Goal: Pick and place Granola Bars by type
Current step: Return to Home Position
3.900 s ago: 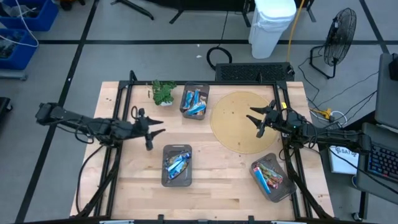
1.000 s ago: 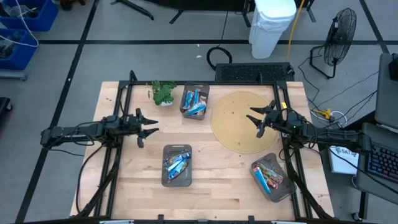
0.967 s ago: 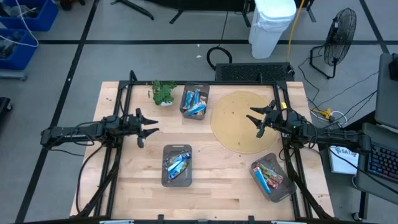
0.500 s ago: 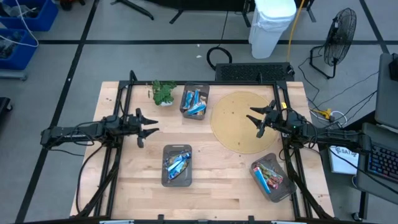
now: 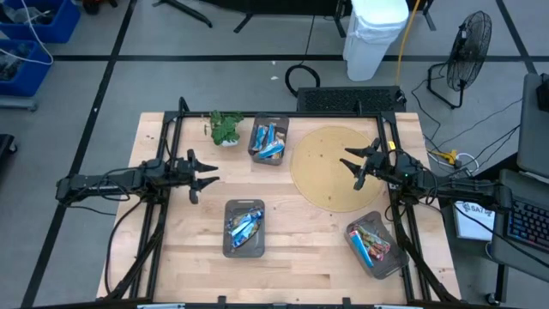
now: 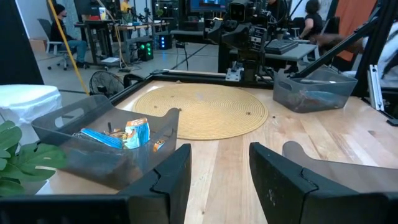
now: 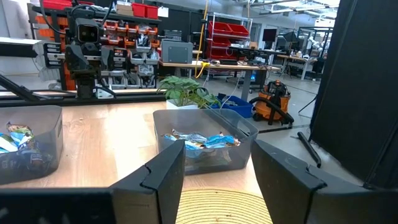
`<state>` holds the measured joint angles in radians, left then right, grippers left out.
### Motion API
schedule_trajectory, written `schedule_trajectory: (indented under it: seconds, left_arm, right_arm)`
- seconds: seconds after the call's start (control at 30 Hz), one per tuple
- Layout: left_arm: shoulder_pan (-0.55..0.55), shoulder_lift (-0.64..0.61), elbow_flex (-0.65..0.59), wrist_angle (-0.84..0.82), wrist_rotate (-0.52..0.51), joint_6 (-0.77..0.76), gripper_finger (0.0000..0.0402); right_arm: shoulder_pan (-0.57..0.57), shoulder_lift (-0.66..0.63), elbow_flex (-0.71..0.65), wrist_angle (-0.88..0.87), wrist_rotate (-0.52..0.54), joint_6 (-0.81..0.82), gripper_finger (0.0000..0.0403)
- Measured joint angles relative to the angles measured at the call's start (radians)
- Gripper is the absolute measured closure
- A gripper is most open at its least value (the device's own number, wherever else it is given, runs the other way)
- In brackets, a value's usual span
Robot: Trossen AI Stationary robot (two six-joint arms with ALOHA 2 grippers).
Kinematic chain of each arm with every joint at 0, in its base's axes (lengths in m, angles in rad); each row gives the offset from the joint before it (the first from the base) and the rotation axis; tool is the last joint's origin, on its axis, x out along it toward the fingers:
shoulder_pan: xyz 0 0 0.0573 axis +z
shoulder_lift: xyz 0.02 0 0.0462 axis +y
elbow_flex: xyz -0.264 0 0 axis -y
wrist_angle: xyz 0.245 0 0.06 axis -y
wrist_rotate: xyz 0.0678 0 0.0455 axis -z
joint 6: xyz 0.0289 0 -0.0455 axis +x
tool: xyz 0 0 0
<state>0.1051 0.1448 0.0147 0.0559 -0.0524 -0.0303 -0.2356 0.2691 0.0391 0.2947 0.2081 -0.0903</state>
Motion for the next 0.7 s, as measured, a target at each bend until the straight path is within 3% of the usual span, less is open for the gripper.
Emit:
schedule_trajectory:
  seconds: [0.7]
  left_arm:
    - [0.000,0.000,0.000,0.000,0.000,0.000,0.0236]
  right_arm:
    - [0.000,0.000,0.000,0.000,0.000,0.000,0.0223]
